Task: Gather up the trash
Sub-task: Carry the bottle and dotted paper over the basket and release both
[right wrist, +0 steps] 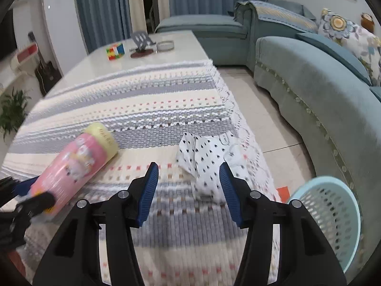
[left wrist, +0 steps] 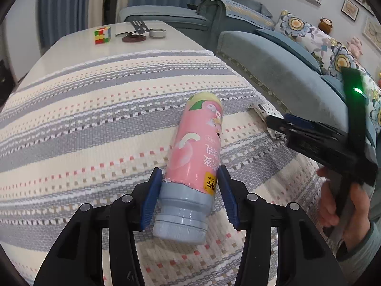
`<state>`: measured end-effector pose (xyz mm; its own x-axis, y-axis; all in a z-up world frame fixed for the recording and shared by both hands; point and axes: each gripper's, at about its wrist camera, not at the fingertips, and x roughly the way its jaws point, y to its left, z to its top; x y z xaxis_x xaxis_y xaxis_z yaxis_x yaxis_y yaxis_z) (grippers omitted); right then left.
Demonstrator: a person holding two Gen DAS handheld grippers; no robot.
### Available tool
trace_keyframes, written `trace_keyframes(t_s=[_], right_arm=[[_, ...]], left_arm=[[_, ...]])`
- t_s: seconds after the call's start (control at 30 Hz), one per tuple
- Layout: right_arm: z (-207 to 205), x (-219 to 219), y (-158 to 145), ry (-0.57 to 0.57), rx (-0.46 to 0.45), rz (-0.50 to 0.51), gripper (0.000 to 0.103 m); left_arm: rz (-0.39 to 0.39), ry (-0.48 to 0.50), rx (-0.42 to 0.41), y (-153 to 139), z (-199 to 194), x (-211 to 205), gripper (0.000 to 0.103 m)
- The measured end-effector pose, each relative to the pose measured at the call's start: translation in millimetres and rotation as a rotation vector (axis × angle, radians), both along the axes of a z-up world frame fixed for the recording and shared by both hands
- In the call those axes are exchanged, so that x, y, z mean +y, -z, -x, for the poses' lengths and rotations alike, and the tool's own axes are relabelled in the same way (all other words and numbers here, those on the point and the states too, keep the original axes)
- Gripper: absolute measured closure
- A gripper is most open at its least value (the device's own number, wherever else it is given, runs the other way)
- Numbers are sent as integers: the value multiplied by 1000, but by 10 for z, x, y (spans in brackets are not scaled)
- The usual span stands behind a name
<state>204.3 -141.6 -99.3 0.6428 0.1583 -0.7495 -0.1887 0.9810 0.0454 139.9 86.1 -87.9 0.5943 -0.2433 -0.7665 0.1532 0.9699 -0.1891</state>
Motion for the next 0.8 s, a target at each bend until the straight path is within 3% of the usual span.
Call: trace_keyframes(t_s=[0.13, 0.2, 0.23, 0.33, 0.6, 0.8], right_arm=[[-171, 110, 158, 42, 46, 103, 55], [-218, 88, 174, 66, 46, 113, 70], [-233, 69, 166, 68, 47, 111, 86], [-217, -85, 42, 69, 38, 42, 99], [281, -733, -674, 120, -121, -64, 100], [693, -1416, -944, 205, -178, -94, 100]], left_arm=[[18, 3, -12, -6, 1, -31, 57], [29, 17, -20, -29, -2, -56, 57], [33, 21, -32, -58, 7, -78, 58], [38, 29, -64, -161, 32, -147, 58], [45, 92, -164, -687, 115, -562, 61], [74, 189, -232, -1095, 219, -1199, 62]])
